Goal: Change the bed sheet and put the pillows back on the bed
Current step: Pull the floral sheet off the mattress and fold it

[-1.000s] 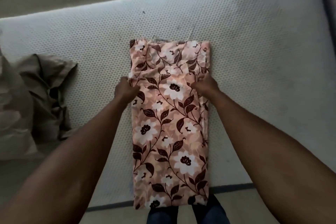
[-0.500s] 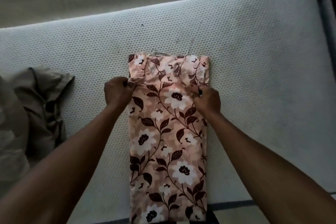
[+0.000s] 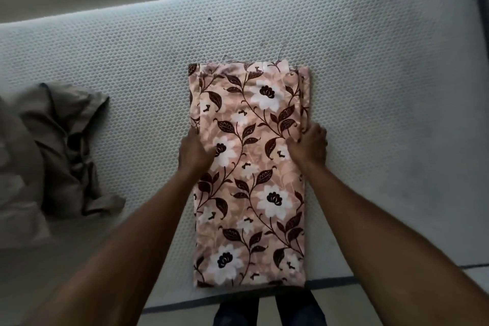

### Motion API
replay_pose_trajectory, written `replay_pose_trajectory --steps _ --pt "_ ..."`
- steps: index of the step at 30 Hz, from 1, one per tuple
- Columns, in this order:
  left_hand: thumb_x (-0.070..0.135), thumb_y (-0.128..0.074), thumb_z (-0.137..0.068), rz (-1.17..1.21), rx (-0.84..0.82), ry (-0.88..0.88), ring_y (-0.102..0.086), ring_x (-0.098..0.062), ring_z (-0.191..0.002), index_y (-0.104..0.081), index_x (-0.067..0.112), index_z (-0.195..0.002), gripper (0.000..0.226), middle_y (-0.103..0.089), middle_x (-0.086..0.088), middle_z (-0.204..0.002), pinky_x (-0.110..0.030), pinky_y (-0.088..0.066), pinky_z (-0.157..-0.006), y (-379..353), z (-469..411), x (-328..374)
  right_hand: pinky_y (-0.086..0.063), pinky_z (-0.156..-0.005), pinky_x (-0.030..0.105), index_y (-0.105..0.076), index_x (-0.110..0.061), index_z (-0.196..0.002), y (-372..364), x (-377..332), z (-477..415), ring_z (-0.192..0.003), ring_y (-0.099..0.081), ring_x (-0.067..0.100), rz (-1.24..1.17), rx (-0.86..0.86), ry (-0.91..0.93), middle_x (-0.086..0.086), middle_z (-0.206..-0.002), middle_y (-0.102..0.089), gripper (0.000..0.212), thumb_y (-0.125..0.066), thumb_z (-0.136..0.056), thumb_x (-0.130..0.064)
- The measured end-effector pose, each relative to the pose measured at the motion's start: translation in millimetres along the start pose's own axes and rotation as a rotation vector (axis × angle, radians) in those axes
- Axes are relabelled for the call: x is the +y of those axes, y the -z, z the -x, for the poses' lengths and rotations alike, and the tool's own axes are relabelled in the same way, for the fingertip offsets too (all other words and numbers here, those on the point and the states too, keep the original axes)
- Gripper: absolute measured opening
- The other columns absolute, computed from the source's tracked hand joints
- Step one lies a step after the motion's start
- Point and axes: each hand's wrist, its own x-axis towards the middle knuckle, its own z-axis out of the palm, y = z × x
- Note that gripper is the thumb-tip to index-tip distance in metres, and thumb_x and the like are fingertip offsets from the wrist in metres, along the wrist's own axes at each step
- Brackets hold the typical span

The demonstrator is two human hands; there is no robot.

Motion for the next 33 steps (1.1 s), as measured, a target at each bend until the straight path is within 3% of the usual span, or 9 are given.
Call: replay_pose_trajectory --steps 4,11,16,18,20,23,26,30,33 --pt "0.04 -0.08 -0.073 -0.001 -0.077 0.137 -0.06 -0.03 -0.108 -0.049 0.016 -0.123 0.064 -0.057 -0.008 -0.118 -0.046 -0.054 -0.088 -29.5 62.9 -81.1 -0.048 -0.096 0.045 -0.046 -0.006 -0.13 -15.7 57.3 61.2 -0.117 -0.054 0.038 0.024 -0.072 -0.027 0.017 -0.134 -0.046 0.067 -0.079 -0.076 -0.027" --pt "0.044 -0.077 -0.075 0.19 -0.306 0.29 -0.067 -0.025 -0.103 -0.064 0.021 -0.123 0.055 -0.071 -0.003 -0.113 -0.046 -0.057 -0.09 -48.2 134.7 -141.8 -0.048 -0.095 0.034 -0.054 -0.006 -0.129 -28.5 114.6 129.5 -0.114 -0.062 0.032 -0.026 -0.255 -0.127 0.014 -0.124 -0.065 0.063 -0.081 -0.078 -0.03" --pt "0.02 -0.074 -0.088 0.261 -0.372 0.392 -0.071 -0.024 -0.088 -0.07 0.013 -0.111 0.024 -0.073 -0.009 -0.102 -0.033 -0.059 -0.067 -67.1 188.0 -175.5 -0.046 -0.089 0.024 -0.063 -0.013 -0.127 -36.9 157.6 192.3 -0.109 -0.065 0.02 -0.059 -0.462 -0.218 0.002 -0.115 -0.069 0.051 -0.081 -0.082 -0.027" --pt "0.011 -0.07 -0.09 0.312 -0.406 0.447 -0.074 -0.023 -0.072 -0.069 0.008 -0.104 0.015 -0.075 -0.01 -0.091 -0.035 -0.062 -0.061 -69.5 208.1 -186.2 -0.044 -0.088 0.022 -0.062 -0.012 -0.132 -36.9 174.3 213.3 -0.114 -0.064 0.025 -0.002 -0.559 -0.239 0.006 -0.123 -0.068 0.051 -0.078 -0.085 -0.025" --pt "0.012 -0.068 -0.09 0.305 -0.411 0.445 -0.076 -0.024 -0.071 -0.068 0.009 -0.112 0.022 -0.076 -0.009 -0.091 -0.045 -0.064 -0.068 -69.4 219.5 -194.0 -0.043 -0.085 0.021 -0.063 -0.011 -0.132 -32.9 187.0 224.3 -0.115 -0.064 0.027 0.039 -0.58 -0.23 0.01 -0.126 -0.068 0.048 -0.074 -0.088 -0.023" --pt "0.017 -0.066 -0.093 0.332 -0.322 0.386 -0.075 -0.025 -0.068 -0.054 0.017 -0.123 0.031 -0.072 -0.011 -0.097 -0.038 -0.061 -0.056 -49.9 226.4 -183.5 -0.043 -0.082 0.023 -0.058 -0.013 -0.133 -13.3 181.7 223.9 -0.111 -0.064 0.028 0.005 -0.488 -0.235 0.011 -0.125 -0.068 0.049 -0.074 -0.088 -0.021" --pt "0.018 -0.066 -0.094 0.413 -0.281 0.304 -0.074 -0.026 -0.063 -0.04 0.039 -0.131 0.05 -0.074 -0.011 -0.086 -0.029 -0.052 -0.048 -17.9 215.3 -154.0 -0.049 -0.063 0.027 -0.051 -0.018 -0.133 11.2 156.2 206.8 -0.096 -0.063 0.028 -0.094 -0.399 -0.236 0.013 -0.115 -0.064 0.054 -0.076 -0.085 -0.016" --pt "0.007 -0.062 -0.095 0.517 -0.333 0.227 -0.073 -0.033 -0.065 -0.072 0.018 -0.105 0.018 -0.075 -0.02 -0.091 -0.037 -0.054 -0.057 23.0 177.6 -105.7 -0.062 -0.058 0.039 -0.068 -0.021 -0.103 36.9 113.6 169.8 -0.087 -0.069 0.027 -0.278 -0.413 -0.216 0.008 -0.106 -0.069 0.021 -0.071 -0.087 -0.008" --pt "0.001 -0.06 -0.093 0.639 -0.298 0.191 -0.072 -0.028 -0.064 -0.074 0.016 -0.105 0.023 -0.074 -0.023 -0.094 -0.031 -0.053 -0.051 46.6 145.2 -64.6 -0.063 -0.068 0.04 -0.077 -0.018 -0.084 53.7 76.1 137.5 -0.085 -0.071 0.024 -0.394 -0.422 -0.199 0.011 -0.103 -0.075 0.016 -0.067 -0.092 -0.008"
